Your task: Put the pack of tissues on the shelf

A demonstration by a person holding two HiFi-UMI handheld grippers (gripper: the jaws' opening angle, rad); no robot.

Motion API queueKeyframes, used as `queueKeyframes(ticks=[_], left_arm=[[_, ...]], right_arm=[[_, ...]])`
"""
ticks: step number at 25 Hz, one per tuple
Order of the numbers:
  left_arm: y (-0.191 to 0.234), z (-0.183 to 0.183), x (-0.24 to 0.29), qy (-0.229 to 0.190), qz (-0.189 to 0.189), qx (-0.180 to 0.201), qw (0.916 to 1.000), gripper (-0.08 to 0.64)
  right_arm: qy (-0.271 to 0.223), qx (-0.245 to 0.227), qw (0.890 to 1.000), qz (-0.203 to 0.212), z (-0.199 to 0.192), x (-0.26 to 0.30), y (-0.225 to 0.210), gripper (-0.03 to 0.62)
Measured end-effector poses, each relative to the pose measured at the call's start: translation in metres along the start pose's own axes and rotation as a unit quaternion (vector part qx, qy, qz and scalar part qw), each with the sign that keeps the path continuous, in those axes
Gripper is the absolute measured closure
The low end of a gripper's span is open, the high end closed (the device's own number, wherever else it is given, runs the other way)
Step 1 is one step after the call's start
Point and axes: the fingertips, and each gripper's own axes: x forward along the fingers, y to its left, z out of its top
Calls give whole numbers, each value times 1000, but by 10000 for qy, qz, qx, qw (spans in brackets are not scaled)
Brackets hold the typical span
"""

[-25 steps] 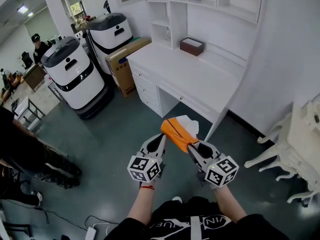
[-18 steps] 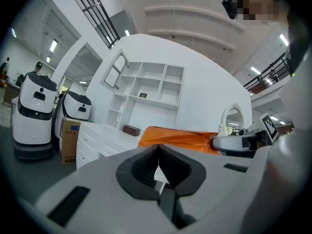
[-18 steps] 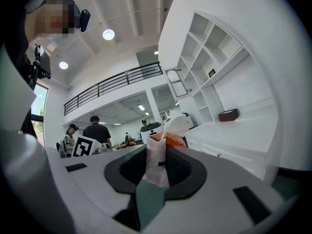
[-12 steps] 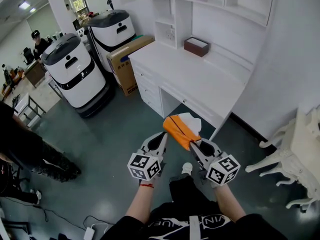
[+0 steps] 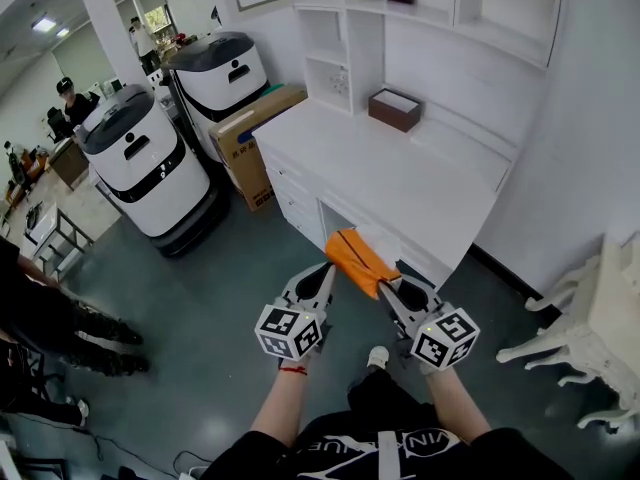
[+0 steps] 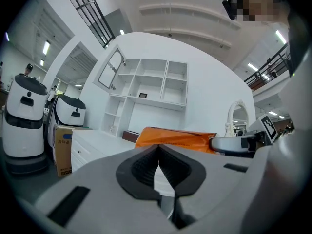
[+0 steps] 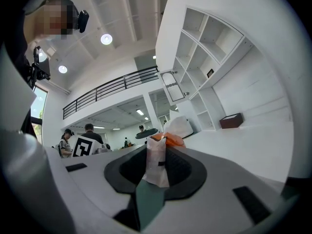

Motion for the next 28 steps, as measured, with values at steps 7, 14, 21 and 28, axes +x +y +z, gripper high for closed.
queueKeyframes(ticks=[7,14,21,28], left_arm=[[20,15,58,6,-103,-54,9999,552],[29,22,119,51,-298,-41,9995,552],[38,30,183,29,-519,0,9986,552],[30,38,260,27,-889,-5,9960,552]], right_arm=[[-53,-26,9999,-81,26,30,-43,502],[-114,-40,9996,-242,46,49,-93,502],[-238,-124,9986,-449,67,64,-146,503],[-395,-237,9959,-777,97,66,-206,503]])
